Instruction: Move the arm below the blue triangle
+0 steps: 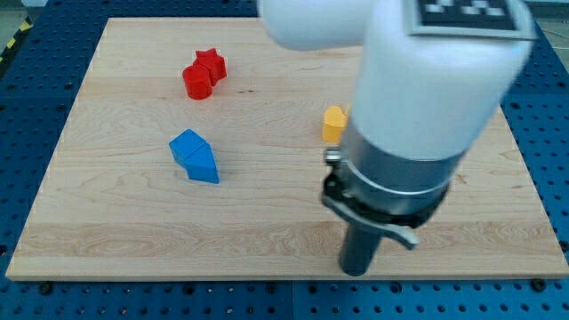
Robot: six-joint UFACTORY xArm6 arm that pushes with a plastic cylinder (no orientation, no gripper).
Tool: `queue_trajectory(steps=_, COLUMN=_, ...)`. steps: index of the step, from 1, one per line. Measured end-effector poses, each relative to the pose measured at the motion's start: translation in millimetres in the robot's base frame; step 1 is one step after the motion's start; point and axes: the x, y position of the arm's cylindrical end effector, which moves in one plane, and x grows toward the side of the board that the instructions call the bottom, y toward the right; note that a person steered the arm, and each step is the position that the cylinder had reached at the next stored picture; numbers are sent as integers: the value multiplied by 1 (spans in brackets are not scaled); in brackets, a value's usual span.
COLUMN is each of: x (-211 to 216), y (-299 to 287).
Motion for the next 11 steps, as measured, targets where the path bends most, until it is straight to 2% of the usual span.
queue_trajectory(steps=2, x=1, y=-68)
queue_trajectory(steps=8, x=-6, y=-154)
queue_trajectory(steps=9, x=-31, y=-164)
queue_trajectory(steps=11, x=-46, y=-170)
